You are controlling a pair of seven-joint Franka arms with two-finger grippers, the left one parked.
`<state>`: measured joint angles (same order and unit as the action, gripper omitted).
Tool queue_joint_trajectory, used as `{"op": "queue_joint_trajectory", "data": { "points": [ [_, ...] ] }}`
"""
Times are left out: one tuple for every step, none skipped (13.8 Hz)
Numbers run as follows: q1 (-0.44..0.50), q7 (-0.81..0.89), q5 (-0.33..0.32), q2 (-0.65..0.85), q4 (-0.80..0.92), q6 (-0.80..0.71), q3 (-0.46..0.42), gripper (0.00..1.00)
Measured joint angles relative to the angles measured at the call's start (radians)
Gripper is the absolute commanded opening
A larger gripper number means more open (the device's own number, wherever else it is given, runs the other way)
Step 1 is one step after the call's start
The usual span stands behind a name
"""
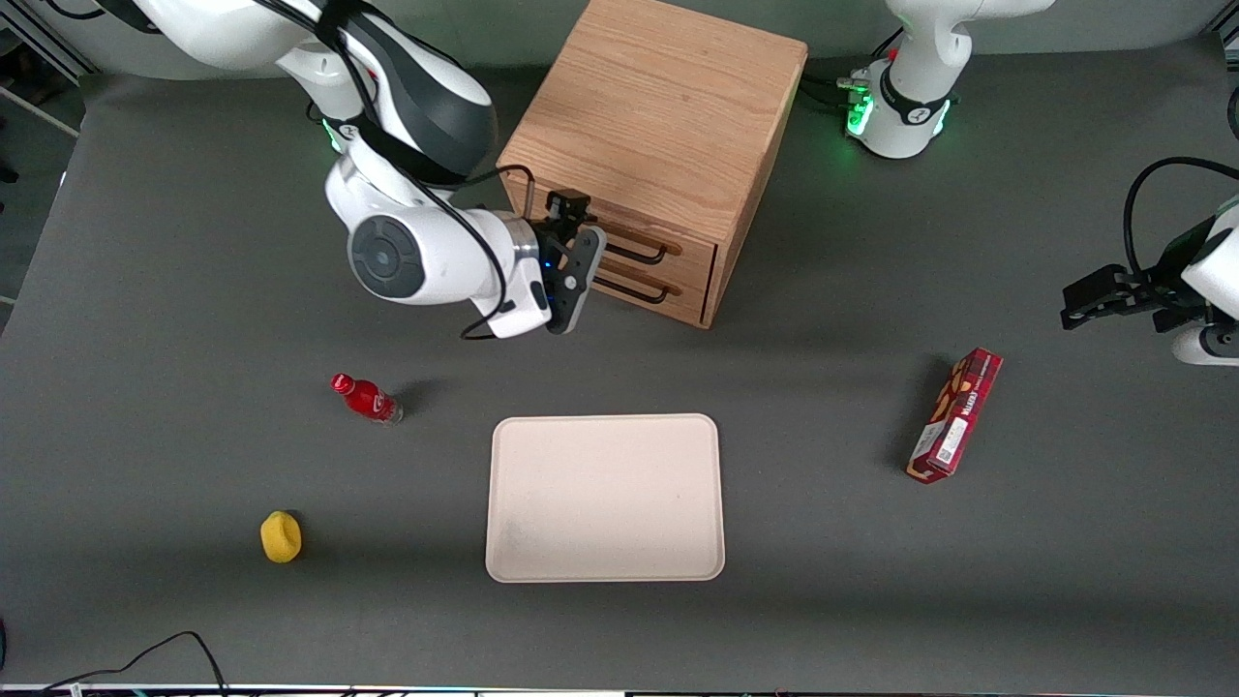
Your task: Open upper drawer
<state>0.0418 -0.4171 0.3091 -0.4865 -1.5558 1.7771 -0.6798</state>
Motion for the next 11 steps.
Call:
{"op": "queue_joint_trajectory", "data": {
  "points": [
    [0.001, -0.002, -0.001, -0.009, -0.015, 0.01, 0.0, 1.0],
    [0.002, -0.004, -0.002, -0.017, -0.023, 0.013, 0.0, 1.0],
    [0.002, -0.005, -0.002, -0.021, -0.028, 0.013, 0.0, 1.0],
    [0.002, -0.005, -0.003, -0.023, -0.029, 0.013, 0.0, 1.0],
    [0.003, -0.005, -0.007, -0.025, -0.029, 0.015, 0.0, 1.0],
    [0.004, -0.005, -0.012, -0.027, -0.03, 0.022, 0.0, 1.0],
    [0.008, -0.005, -0.015, -0.03, -0.033, 0.029, -0.001, 1.0],
    [0.014, -0.005, -0.017, -0.032, -0.036, 0.033, -0.001, 1.0],
    [0.019, -0.005, -0.019, -0.036, -0.041, 0.041, -0.001, 1.0],
    [0.023, -0.005, -0.021, -0.041, -0.044, 0.052, -0.001, 1.0],
    [0.025, -0.005, -0.025, -0.046, -0.047, 0.058, -0.001, 1.0]
  ]
}}
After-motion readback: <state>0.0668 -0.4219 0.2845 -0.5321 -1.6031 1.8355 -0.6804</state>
